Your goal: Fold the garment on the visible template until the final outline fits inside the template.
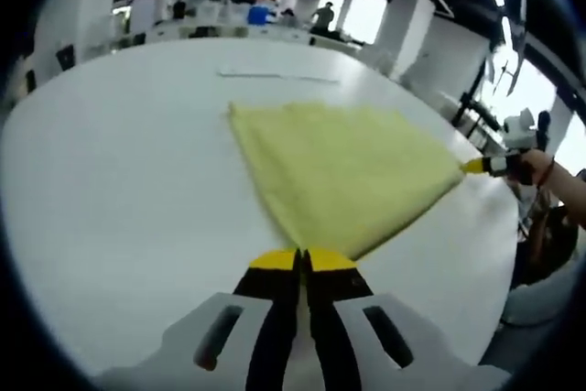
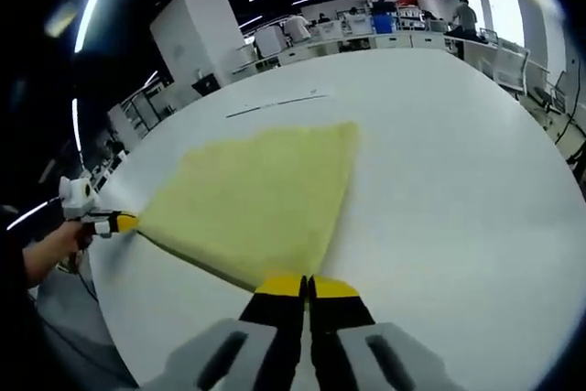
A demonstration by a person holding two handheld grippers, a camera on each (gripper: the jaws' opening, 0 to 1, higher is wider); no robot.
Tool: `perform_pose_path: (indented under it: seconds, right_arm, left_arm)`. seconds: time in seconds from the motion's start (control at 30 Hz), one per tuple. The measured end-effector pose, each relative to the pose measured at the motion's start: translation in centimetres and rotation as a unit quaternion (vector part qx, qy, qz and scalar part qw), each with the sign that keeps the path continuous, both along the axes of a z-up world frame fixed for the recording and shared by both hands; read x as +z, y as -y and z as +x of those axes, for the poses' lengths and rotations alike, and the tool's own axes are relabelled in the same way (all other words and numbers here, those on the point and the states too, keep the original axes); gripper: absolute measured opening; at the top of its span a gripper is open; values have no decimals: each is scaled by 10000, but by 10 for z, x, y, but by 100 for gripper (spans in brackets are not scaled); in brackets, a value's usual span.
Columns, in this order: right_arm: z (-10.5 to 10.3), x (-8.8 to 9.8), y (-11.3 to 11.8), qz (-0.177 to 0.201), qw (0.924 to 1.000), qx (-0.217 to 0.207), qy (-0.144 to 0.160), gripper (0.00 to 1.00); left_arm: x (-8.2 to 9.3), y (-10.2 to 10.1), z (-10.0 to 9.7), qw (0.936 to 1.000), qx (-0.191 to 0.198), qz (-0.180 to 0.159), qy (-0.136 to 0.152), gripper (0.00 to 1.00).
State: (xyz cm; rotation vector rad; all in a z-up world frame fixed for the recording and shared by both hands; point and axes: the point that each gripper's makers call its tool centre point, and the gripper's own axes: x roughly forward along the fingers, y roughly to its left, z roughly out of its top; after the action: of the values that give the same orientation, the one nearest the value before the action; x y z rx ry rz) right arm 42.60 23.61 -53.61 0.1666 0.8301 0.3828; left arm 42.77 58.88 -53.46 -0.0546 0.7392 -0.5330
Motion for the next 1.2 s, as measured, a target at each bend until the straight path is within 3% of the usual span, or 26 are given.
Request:
perform_pose_path:
  seconds: [0.5, 1.2]
  right_arm:
    - [-19, 2, -13, 27, 9998, 154, -94, 0]
    - [-34, 2, -24, 79, 9995, 266, -161, 0]
  left_arm:
    - [3, -14, -18, 9998, 23, 188, -40, 0]
    - [5, -23, -28, 9991, -76, 415, -84, 0]
